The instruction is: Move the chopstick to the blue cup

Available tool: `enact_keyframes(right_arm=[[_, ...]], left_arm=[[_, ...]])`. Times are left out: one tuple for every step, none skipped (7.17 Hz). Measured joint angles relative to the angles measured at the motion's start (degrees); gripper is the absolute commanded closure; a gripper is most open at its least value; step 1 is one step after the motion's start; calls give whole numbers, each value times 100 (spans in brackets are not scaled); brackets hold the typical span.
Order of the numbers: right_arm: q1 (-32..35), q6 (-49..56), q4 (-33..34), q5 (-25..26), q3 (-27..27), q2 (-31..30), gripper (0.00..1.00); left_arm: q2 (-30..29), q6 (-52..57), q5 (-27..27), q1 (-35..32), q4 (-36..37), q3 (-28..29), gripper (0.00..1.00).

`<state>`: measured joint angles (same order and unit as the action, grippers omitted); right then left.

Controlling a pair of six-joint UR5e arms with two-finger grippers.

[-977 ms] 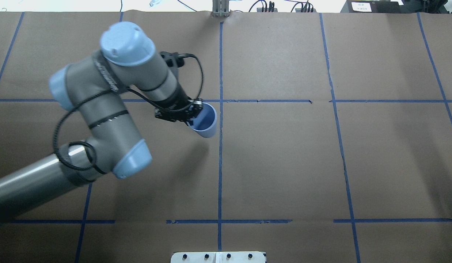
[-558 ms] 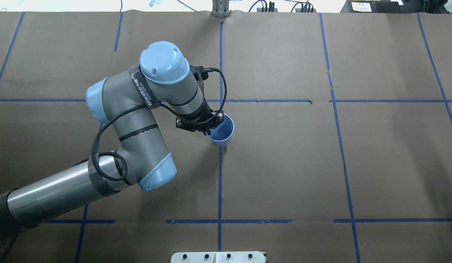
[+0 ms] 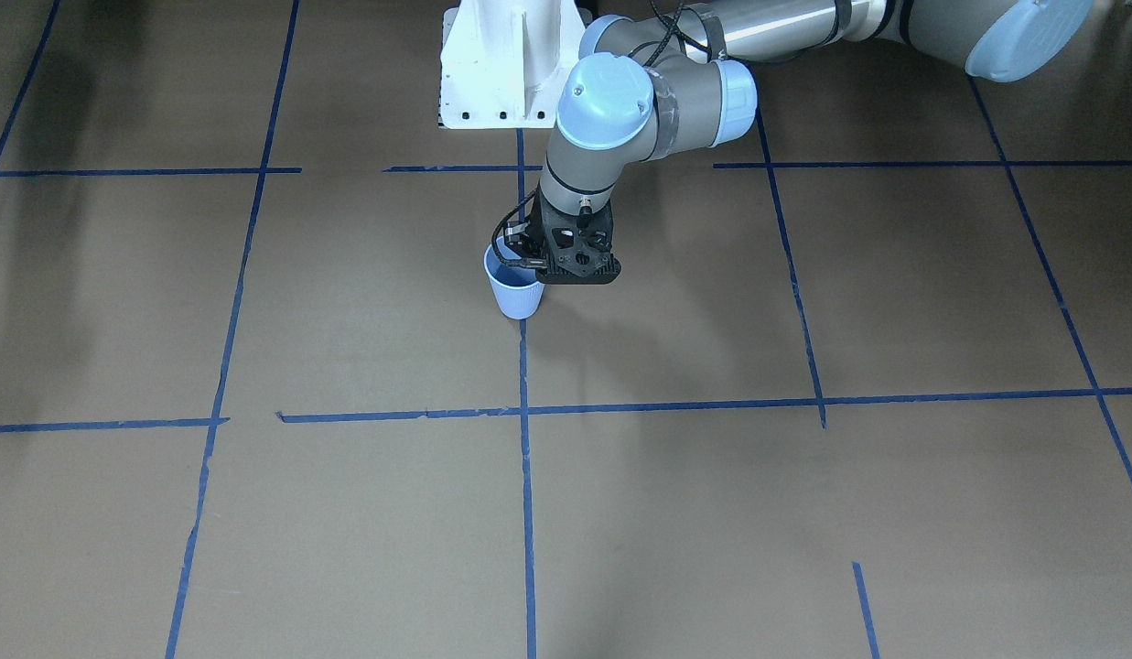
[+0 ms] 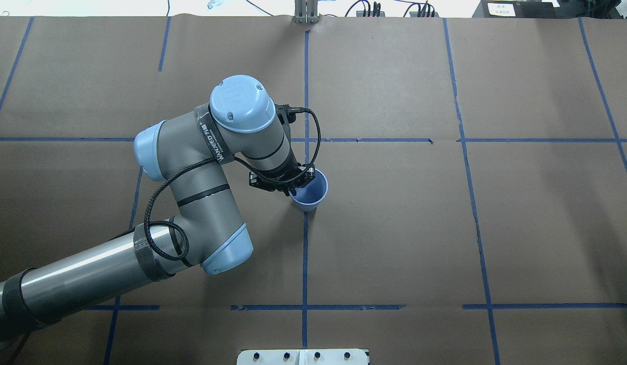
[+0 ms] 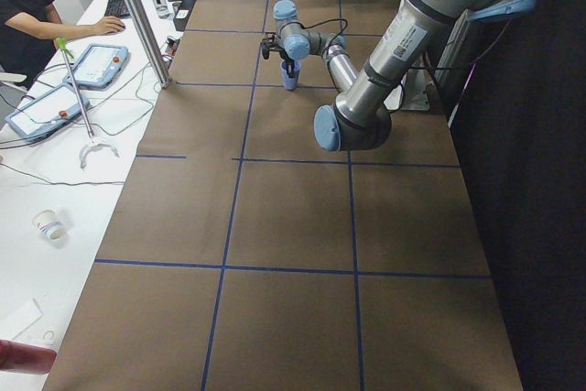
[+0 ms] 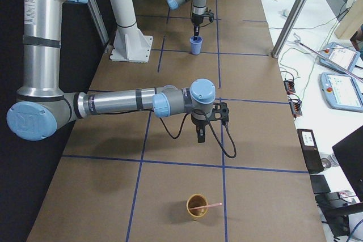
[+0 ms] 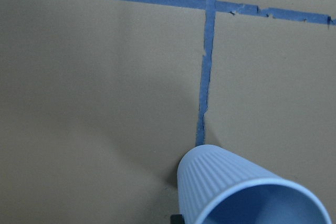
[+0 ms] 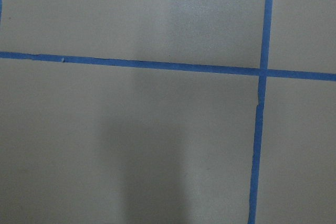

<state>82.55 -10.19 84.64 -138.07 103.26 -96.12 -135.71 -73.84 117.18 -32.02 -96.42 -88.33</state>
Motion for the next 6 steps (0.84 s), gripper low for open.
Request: enact_keyframes(right_arm=[[8, 30, 0, 3, -11, -6, 2], [70, 82, -1, 33, -50, -5, 1], [239, 281, -3, 141, -151, 5, 1], [540, 613, -21, 330, -401, 101, 2], [906, 817, -211, 511, -876, 294, 2], [1216, 875, -816, 737, -1558, 469, 2]], left_arm=[[13, -5, -2, -33, -13, -119, 0], [66, -19, 0, -105, -10, -353, 0], [175, -25, 8, -191, -6, -585, 0], [278, -26, 17, -263, -7, -728, 0], [337, -27, 24, -294, -8, -785, 0], [364, -29, 27, -301, -10, -807, 0]])
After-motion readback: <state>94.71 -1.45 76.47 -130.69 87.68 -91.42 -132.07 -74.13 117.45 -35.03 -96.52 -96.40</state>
